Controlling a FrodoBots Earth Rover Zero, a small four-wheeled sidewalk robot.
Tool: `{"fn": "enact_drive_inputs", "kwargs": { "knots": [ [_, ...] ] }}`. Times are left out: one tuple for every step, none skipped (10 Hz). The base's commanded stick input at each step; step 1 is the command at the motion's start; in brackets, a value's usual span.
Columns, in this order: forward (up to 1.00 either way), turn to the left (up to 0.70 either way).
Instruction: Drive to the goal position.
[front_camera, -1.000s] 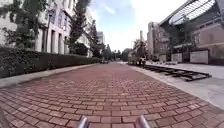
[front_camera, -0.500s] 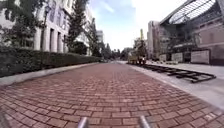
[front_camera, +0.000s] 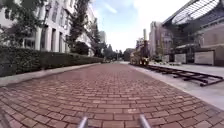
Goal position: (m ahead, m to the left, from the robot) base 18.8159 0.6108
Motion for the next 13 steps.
{"fn": "enact_drive_inputs", "kwargs": {
  "knots": [
    [0.7,0.0],
    [0.7,0.0],
    [0.7,0.0],
    [0.7,0.01],
    [0.7,0.07],
    [0.7,0.13],
    [0.7,0.14],
    [0.7,0.14],
    [0.7,0.06],
    [0.7,0.0],
    [0.7,0.0],
    [0.7,0.0],
    [0.7,0.0]
  ]
}}
